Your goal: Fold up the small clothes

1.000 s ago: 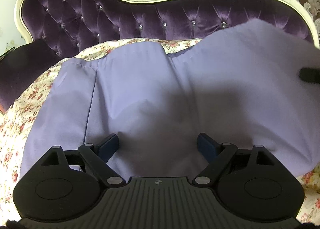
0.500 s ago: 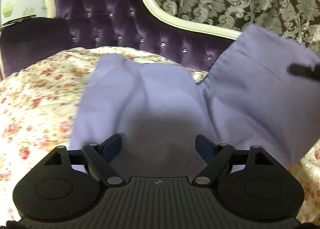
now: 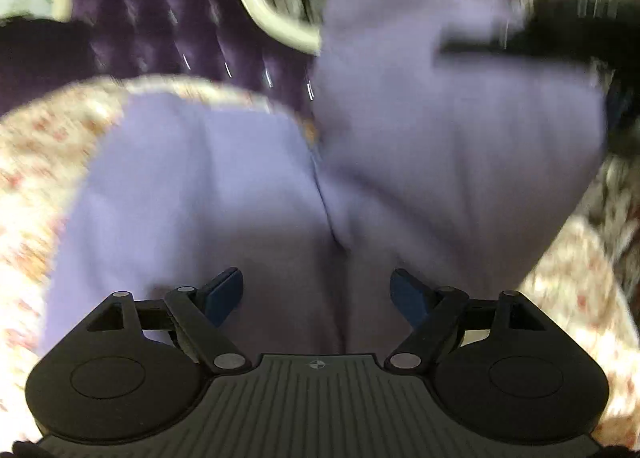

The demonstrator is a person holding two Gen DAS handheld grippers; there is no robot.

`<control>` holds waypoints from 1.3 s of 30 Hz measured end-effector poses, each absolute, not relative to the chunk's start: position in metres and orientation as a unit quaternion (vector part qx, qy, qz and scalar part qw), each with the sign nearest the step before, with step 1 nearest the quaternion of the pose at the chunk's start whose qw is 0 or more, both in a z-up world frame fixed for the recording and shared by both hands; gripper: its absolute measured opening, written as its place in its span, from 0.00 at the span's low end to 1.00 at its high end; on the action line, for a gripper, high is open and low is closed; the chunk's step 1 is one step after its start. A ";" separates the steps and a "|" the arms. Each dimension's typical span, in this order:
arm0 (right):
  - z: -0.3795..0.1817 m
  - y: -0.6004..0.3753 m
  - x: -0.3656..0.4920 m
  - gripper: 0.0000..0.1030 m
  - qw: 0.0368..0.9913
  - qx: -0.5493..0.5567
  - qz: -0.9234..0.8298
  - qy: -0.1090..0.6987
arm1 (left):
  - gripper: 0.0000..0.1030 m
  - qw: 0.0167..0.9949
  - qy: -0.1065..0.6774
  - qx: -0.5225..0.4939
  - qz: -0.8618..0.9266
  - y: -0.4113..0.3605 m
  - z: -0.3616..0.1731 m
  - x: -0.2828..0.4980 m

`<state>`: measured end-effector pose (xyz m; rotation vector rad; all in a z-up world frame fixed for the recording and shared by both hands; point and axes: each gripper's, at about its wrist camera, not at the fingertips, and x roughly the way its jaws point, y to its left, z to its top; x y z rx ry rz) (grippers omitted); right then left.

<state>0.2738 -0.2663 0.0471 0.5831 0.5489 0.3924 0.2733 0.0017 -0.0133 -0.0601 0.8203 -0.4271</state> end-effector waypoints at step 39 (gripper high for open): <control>-0.041 -0.023 0.225 0.50 0.936 -0.148 0.242 0.210 | 0.80 0.948 0.263 0.011 -0.179 0.115 0.099 0.273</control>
